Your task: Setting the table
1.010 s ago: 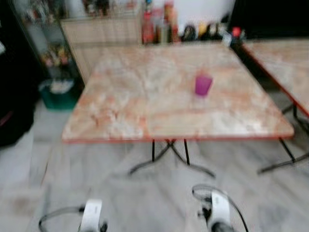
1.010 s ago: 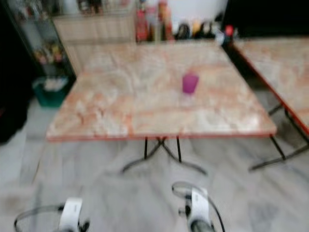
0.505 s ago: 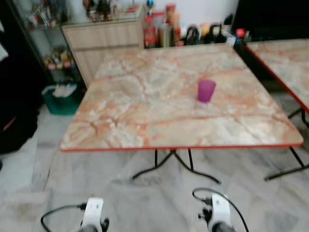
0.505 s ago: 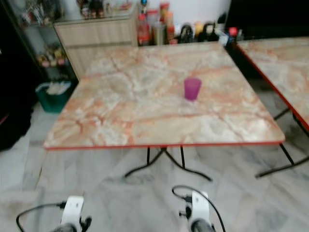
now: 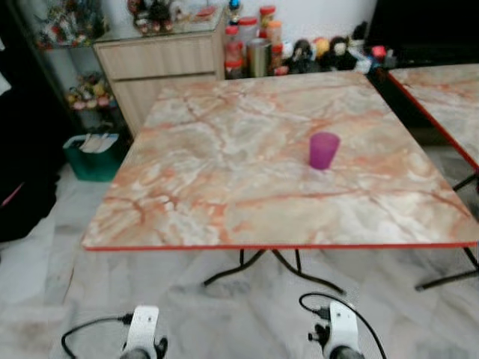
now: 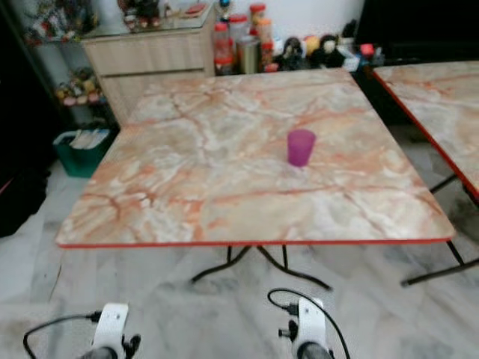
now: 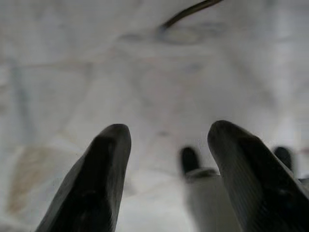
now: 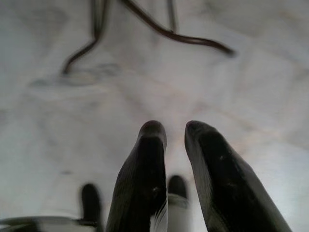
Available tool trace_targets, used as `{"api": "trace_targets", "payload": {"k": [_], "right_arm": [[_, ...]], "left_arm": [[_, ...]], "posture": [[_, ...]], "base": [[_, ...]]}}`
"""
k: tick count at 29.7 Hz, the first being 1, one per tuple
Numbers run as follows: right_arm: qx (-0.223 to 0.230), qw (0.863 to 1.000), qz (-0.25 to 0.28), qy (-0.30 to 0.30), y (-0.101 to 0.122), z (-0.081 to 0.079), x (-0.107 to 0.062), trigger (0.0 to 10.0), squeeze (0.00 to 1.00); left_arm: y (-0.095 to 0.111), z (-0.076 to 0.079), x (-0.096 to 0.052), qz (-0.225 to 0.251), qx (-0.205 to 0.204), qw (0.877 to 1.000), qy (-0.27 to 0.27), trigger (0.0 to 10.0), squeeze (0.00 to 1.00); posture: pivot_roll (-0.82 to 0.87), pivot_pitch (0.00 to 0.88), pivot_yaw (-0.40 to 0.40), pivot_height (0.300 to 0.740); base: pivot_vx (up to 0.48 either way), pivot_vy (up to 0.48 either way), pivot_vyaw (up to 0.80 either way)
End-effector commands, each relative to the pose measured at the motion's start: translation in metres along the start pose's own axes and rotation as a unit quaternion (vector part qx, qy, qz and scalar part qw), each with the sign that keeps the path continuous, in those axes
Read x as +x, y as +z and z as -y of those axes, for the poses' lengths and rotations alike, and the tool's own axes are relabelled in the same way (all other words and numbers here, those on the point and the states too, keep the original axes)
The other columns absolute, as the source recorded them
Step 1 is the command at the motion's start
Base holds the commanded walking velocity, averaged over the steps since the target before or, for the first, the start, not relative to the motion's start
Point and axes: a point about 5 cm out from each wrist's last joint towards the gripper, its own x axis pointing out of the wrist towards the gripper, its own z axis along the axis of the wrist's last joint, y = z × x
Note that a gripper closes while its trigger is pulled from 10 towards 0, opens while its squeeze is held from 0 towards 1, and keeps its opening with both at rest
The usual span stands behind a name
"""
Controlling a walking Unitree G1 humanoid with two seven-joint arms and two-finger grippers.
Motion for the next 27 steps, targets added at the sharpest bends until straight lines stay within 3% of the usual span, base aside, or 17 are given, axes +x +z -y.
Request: {"api": "trace_targets", "payload": {"k": [1, 11, 15, 20, 27], "right_arm": [[0.000, 1.000, 0.017, 0.015, 0.007, -0.009, 0.002, 10.0, 0.00], [-0.081, 0.989, 0.112, 0.051, 0.019, -0.004, -0.005, 10.0, 0.00], [-0.089, 0.984, 0.146, 0.055, 0.022, 0.000, -0.009, 10.0, 0.00], [-0.116, 0.969, 0.212, 0.059, 0.029, 0.003, -0.019, 10.0, 0.00], [-0.131, 0.941, 0.303, 0.081, 0.050, -0.008, -0.039, 10.0, 0.00]], "left_arm": [[-0.005, -0.013, -0.002, -0.008, -0.003, 1.000, 0.017, 10.0, 0.00], [-0.008, -0.011, -0.003, -0.010, -0.004, 1.000, 0.016, 10.0, 0.00], [-0.009, -0.010, -0.003, -0.011, -0.004, 1.000, 0.015, 10.0, 0.00], [-0.011, -0.009, -0.003, -0.012, -0.002, 1.000, 0.012, 10.0, 0.00], [-0.012, -0.009, -0.004, -0.013, 0.004, 1.000, 0.010, 10.0, 0.00]], "posture": [[-0.01, 0.000, 0.042, 0.740], [-0.02, 0.000, 0.037, 0.740], [-0.02, 0.000, 0.036, 0.740], [-0.04, 0.000, 0.035, 0.740], [-0.05, 0.000, 0.033, 0.740]], "base": [[0.000, 0.000, 0.00], [0.000, 0.000, 0.00], [0.000, 0.000, 0.00], [0.000, 0.000, 0.00], [0.000, 0.000, 0.00]]}}
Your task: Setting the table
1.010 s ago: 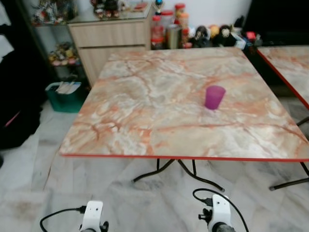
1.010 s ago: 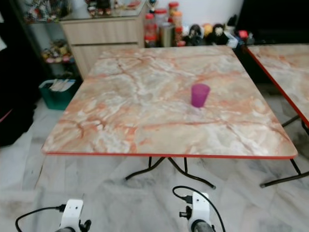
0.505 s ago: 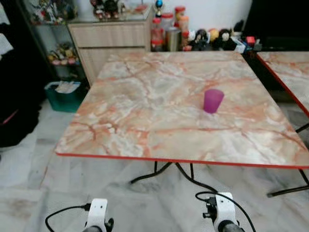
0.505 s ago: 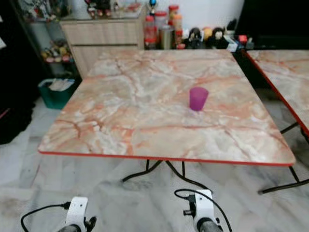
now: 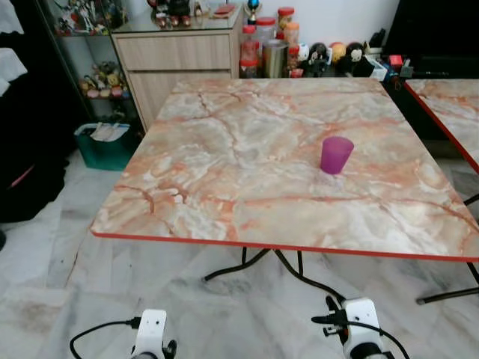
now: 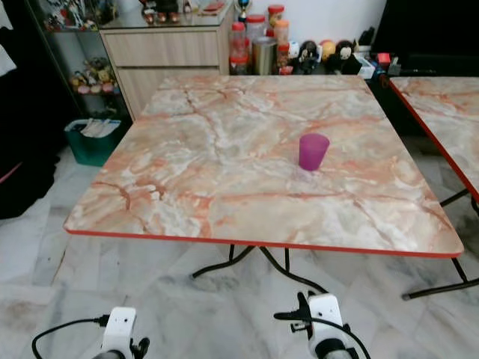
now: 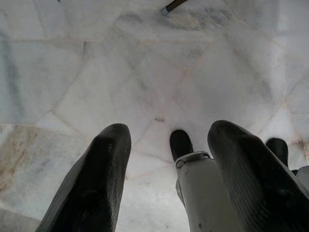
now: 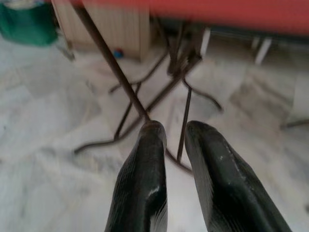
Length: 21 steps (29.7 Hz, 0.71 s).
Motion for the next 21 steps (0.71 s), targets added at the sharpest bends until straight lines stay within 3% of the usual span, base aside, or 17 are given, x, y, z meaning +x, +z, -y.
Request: {"api": "trace_targets", "payload": {"k": [1, 7, 14, 17, 21], "right_arm": [[0.000, 1.000, 0.022, 0.008, 0.010, -0.004, 0.003, 10.0, 0.00], [0.006, 1.000, 0.017, 0.002, 0.011, -0.003, 0.004, 10.0, 0.00], [0.043, 0.996, -0.074, -0.029, -0.019, 0.002, -0.001, 10.0, 0.00], [0.039, 0.996, -0.069, -0.032, -0.016, 0.004, 0.002, 10.0, 0.00], [0.022, 1.000, 0.003, -0.015, 0.016, 0.000, 0.014, 10.0, 0.00]], "left_arm": [[-0.004, -0.002, -0.001, -0.007, 0.002, 1.000, 0.002, 10.0, 0.00], [-0.004, -0.002, -0.001, -0.007, 0.004, 1.000, 0.001, 10.0, 0.00], [-0.007, -0.001, -0.001, -0.012, -0.002, 1.000, 0.003, 10.0, 0.00], [-0.007, -0.002, -0.002, -0.012, -0.002, 1.000, 0.004, 10.0, 0.00], [-0.006, -0.004, -0.001, -0.011, -0.002, 1.000, 0.007, 10.0, 0.00]], "posture": [[-0.05, 0.000, 0.033, 0.740], [-0.05, 0.000, 0.028, 0.740], [-0.04, 0.000, 0.026, 0.740], [-0.04, 0.000, 0.028, 0.740], [-0.05, 0.000, 0.030, 0.740]], "base": [[0.000, 0.000, 0.00], [0.000, 0.000, 0.00], [0.000, 0.000, 0.00], [0.000, 0.000, 0.00], [0.000, 0.000, 0.00]]}}
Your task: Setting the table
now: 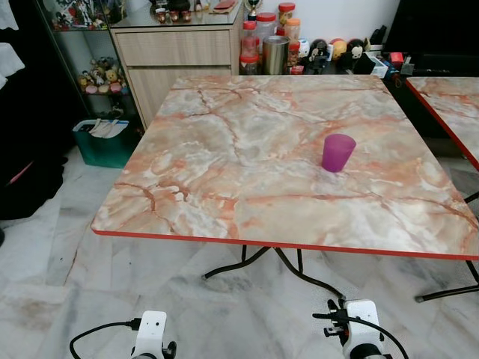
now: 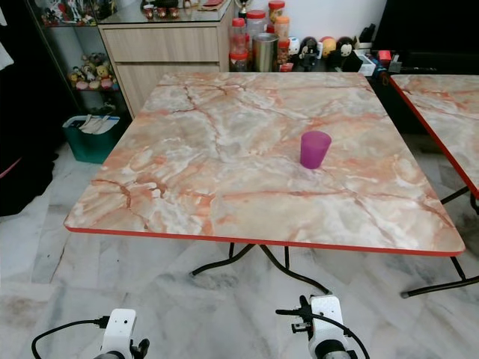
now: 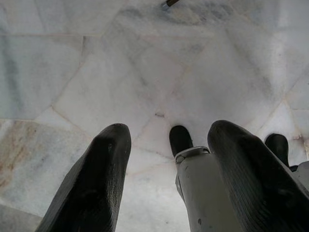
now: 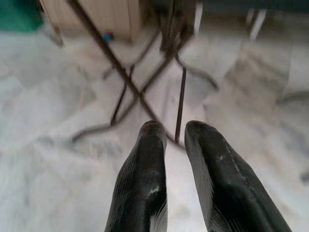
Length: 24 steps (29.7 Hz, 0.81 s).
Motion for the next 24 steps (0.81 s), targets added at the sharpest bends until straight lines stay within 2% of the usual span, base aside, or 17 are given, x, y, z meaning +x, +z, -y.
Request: {"api": "trace_targets", "payload": {"k": [1, 3, 6, 10, 13, 17, 18, 19, 24], "right_arm": [[-0.006, 0.998, 0.053, 0.012, 0.026, -0.005, 0.007, 10.0, 0.00], [-0.019, 0.993, 0.108, 0.030, 0.053, -0.012, 0.007, 10.0, 0.00], [-0.036, 0.988, 0.142, 0.049, 0.070, -0.019, 0.005, 10.0, 0.00], [-0.047, 0.982, 0.171, 0.059, 0.088, -0.025, 0.002, 10.0, 0.00], [-0.038, 0.982, 0.180, 0.049, 0.098, -0.025, 0.005, 10.0, 0.00], [-0.026, 0.985, 0.172, 0.010, 0.104, -0.018, 0.016, 10.0, 0.00], [-0.014, 0.987, 0.155, -0.026, 0.104, -0.010, 0.025, 10.0, 0.00], [-0.014, 0.987, 0.155, -0.026, 0.104, -0.010, 0.025, 10.0, 0.00], [0.015, 0.986, 0.127, -0.102, 0.113, 0.010, 0.049, 10.0, 0.00]], "left_arm": [[-0.003, -0.004, -0.001, -0.007, -0.002, 1.000, 0.006, 10.0, 0.00], [-0.002, -0.005, -0.001, -0.006, -0.001, 1.000, 0.006, 10.0, 0.00], [-0.002, -0.005, -0.001, -0.006, 0.001, 1.000, 0.005, 10.0, 0.00], [-0.003, -0.004, -0.001, -0.007, 0.002, 1.000, 0.004, 10.0, 0.00], [-0.003, -0.003, -0.001, -0.008, 0.003, 1.000, 0.003, 10.0, 0.00], [-0.003, -0.001, -0.001, -0.007, 0.005, 1.000, 0.002, 10.0, 0.00], [-0.003, -0.001, 0.000, -0.006, 0.005, 1.000, 0.003, 10.0, 0.00], [-0.003, -0.001, 0.000, -0.006, 0.005, 1.000, 0.003, 10.0, 0.00], [-0.001, 0.001, 0.000, -0.005, 0.007, 1.000, 0.003, 10.0, 0.00]], "posture": [[-0.05, 0.000, 0.030, 0.740], [-0.05, 0.000, 0.032, 0.740], [-0.05, 0.000, 0.033, 0.740], [-0.06, 0.000, 0.034, 0.740], [-0.06, 0.000, 0.034, 0.740], [-0.06, 0.000, 0.039, 0.740], [-0.06, 0.000, 0.047, 0.740], [-0.06, 0.000, 0.047, 0.740], [-0.06, 0.000, 0.048, 0.740]], "base": [[0.000, 0.000, 0.00], [0.000, 0.000, 0.00], [0.000, 0.000, 0.00], [0.000, 0.000, 0.00], [0.000, 0.000, 0.00], [0.000, 0.000, 0.00], [0.000, 0.000, 0.00], [0.000, 0.000, 0.00], [0.000, 0.000, 0.00]]}}
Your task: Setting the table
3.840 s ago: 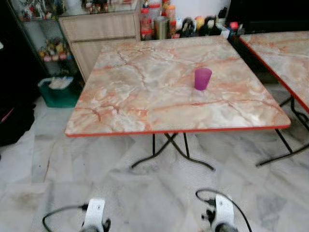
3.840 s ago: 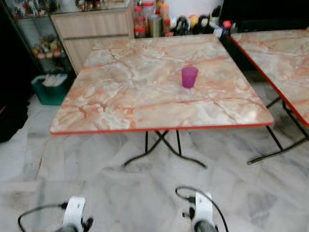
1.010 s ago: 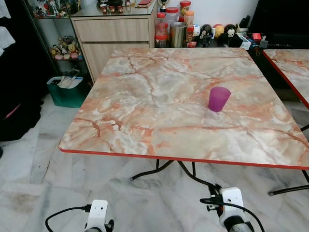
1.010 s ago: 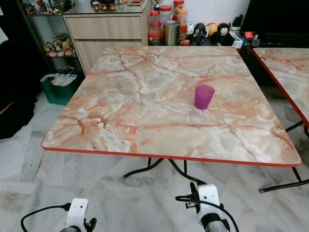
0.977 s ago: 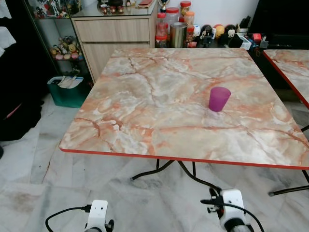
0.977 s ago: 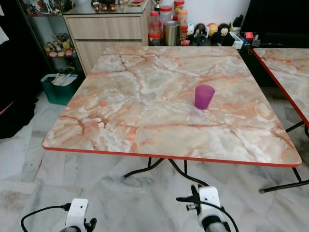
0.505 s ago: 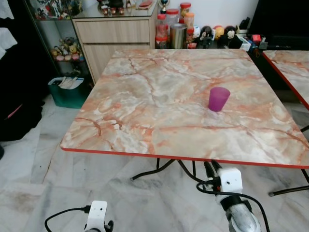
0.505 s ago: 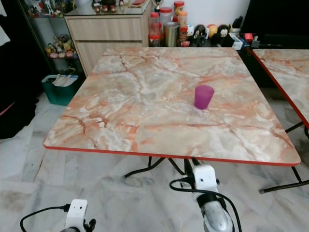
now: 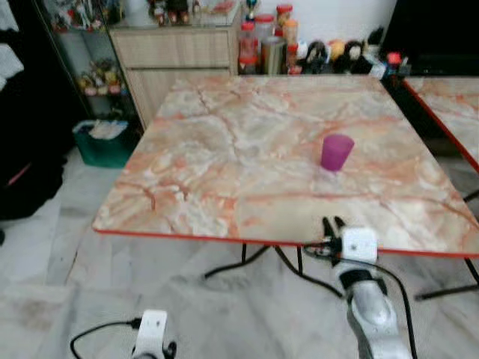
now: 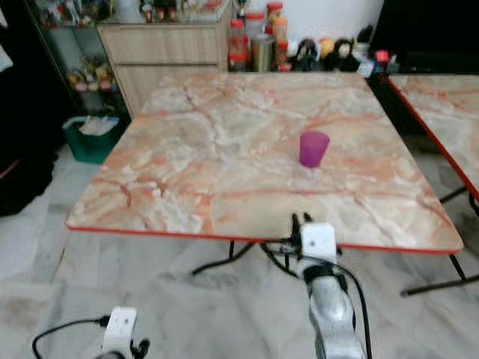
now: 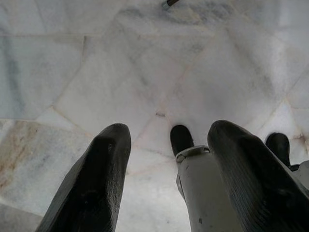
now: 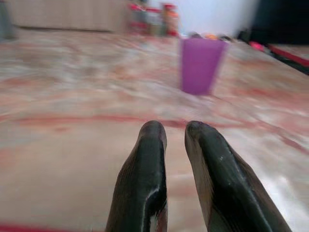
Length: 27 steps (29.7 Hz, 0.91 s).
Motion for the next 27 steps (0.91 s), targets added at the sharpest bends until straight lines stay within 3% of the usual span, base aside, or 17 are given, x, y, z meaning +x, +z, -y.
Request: {"api": "trace_targets", "payload": {"k": [1, 11, 20, 27], "right_arm": [[0.033, 0.999, -0.009, -0.032, 0.001, 0.006, 0.006, 10.0, 0.00], [0.026, 0.998, 0.032, -0.038, 0.029, 0.008, 0.030, 10.0, 0.00], [0.036, 0.998, 0.041, -0.033, 0.034, -0.001, 0.036, 10.0, 0.00], [0.035, 0.997, 0.062, -0.042, 0.043, 0.003, 0.039, 10.0, 0.00]], "left_arm": [[-0.001, 0.000, 0.000, -0.005, 0.003, 1.000, 0.003, 10.0, 0.00], [0.002, 0.000, 0.001, -0.003, -0.001, 1.000, 0.003, 10.0, 0.00], [0.002, 0.002, 0.001, -0.004, 0.001, 1.000, -0.001, 10.0, 0.00], [0.003, 0.001, 0.001, -0.004, 0.001, 1.000, 0.000, 10.0, 0.00]], "posture": [[-0.06, 0.000, 0.048, 0.740], [-0.05, 0.000, 0.038, 0.740], [-0.05, 0.000, 0.040, 0.740], [-0.04, 0.000, 0.041, 0.740]], "base": [[0.000, 0.000, 0.00], [0.139, 0.000, -0.21], [0.286, 0.000, 0.00], [0.295, 0.000, 0.00]]}}
